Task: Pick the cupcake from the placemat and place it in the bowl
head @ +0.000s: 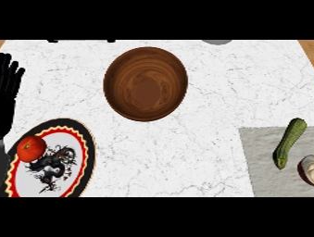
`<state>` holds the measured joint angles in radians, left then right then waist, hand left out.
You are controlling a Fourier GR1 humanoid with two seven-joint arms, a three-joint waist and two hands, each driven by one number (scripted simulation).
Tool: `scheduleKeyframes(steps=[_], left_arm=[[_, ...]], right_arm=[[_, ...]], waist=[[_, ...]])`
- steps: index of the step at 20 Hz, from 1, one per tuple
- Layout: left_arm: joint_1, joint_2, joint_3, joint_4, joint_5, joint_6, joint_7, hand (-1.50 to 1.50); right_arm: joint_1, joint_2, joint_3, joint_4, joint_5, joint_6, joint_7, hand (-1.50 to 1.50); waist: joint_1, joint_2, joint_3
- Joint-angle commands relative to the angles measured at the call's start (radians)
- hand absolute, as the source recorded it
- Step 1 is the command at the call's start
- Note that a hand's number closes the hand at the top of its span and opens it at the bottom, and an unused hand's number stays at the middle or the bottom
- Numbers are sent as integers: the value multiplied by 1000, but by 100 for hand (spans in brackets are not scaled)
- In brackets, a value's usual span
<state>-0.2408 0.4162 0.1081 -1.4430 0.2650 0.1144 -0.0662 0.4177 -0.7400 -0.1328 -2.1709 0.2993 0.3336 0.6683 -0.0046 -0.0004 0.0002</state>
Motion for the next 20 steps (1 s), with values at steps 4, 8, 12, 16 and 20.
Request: scheduleKeyframes(steps=[4,8,12,16,20], left_arm=[[4,-45,5,-36,-38,17,21,0],[23,-48,2,-88,-59,7,57,0],[1,-32,64,-11,-36,-49,8,0],[-16,-58,61,-5,-67,-39,16,0],[27,-28,88,-89,-49,-67,81,0]], right_arm=[[-44,103,0,165,150,8,-155,-150],[-84,148,-19,179,163,23,-203,-150],[-103,170,-34,263,212,32,-309,-150],[-105,202,-59,260,254,68,-332,-150],[-91,206,-93,343,293,57,-410,-150]], waist=[[2,0,0],[3,-1,0],[1,1,0],[0,0,0],[2,-1,0]])
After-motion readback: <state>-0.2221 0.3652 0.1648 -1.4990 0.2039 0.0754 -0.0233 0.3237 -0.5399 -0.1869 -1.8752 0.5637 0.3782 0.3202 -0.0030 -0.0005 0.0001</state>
